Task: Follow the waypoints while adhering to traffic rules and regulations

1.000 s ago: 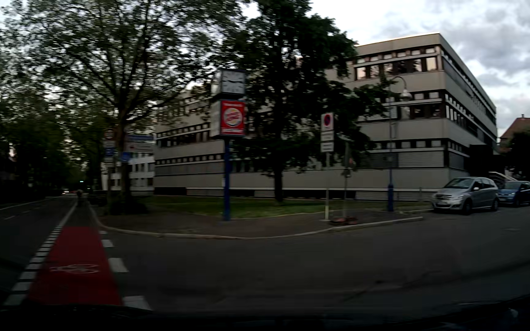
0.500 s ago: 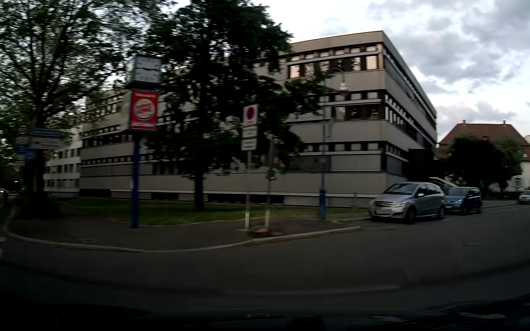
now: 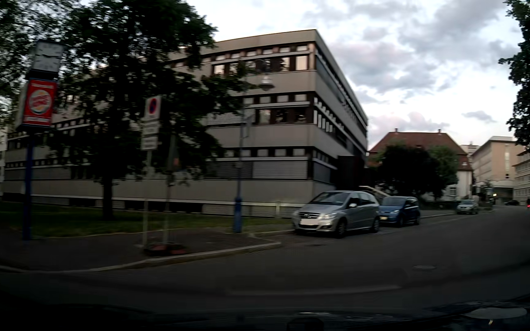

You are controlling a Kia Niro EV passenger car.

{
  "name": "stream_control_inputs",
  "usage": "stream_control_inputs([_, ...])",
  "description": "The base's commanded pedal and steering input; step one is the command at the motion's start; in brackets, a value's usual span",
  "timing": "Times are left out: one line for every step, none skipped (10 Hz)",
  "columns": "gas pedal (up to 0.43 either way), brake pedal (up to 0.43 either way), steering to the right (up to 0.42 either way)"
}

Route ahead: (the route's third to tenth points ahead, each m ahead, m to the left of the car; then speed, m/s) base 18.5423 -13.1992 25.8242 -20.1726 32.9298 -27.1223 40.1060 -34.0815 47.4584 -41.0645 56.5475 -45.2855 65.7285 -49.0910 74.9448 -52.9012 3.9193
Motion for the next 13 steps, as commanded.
stream_control_inputs([0.13, 0.0, 0.426])
stream_control_inputs([0.13, 0.0, 0.415])
stream_control_inputs([0.13, 0.0, 0.408])
stream_control_inputs([0.138, 0.0, 0.404])
stream_control_inputs([0.138, 0.0, 0.395])
stream_control_inputs([0.138, 0.0, 0.379])
stream_control_inputs([0.15, 0.0, 0.354])
stream_control_inputs([0.157, 0.0, 0.334])
stream_control_inputs([0.169, 0.0, 0.312])
stream_control_inputs([0.169, 0.0, 0.296])
stream_control_inputs([0.177, 0.0, 0.283])
stream_control_inputs([0.177, 0.0, 0.268])
stream_control_inputs([0.177, 0.0, 0.255])
